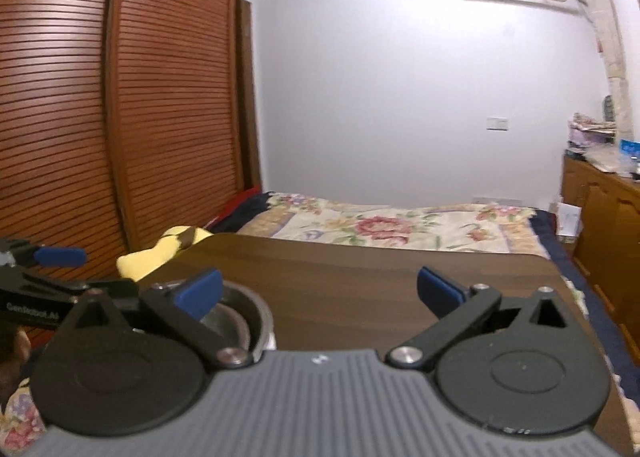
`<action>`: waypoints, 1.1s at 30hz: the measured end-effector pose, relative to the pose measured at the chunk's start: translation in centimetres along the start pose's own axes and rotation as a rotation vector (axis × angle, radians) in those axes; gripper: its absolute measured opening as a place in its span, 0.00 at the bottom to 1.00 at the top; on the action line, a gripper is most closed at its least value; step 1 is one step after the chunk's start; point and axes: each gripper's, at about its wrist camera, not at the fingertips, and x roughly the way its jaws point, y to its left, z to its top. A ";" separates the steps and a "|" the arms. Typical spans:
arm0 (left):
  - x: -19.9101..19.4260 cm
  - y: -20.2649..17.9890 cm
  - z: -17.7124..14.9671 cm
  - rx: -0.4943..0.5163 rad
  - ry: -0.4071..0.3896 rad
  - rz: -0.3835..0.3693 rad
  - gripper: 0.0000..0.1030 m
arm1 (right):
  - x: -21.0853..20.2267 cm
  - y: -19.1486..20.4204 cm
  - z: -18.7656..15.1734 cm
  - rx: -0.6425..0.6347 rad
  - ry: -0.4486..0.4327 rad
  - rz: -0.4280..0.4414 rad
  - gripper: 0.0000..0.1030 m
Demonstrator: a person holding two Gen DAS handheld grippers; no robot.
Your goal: Organize plates and bowls
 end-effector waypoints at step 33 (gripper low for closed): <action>-2.9 -3.4 -4.2 -0.023 0.080 0.043 1.00 | -3.1 -0.5 -4.3 0.041 0.078 -0.159 1.00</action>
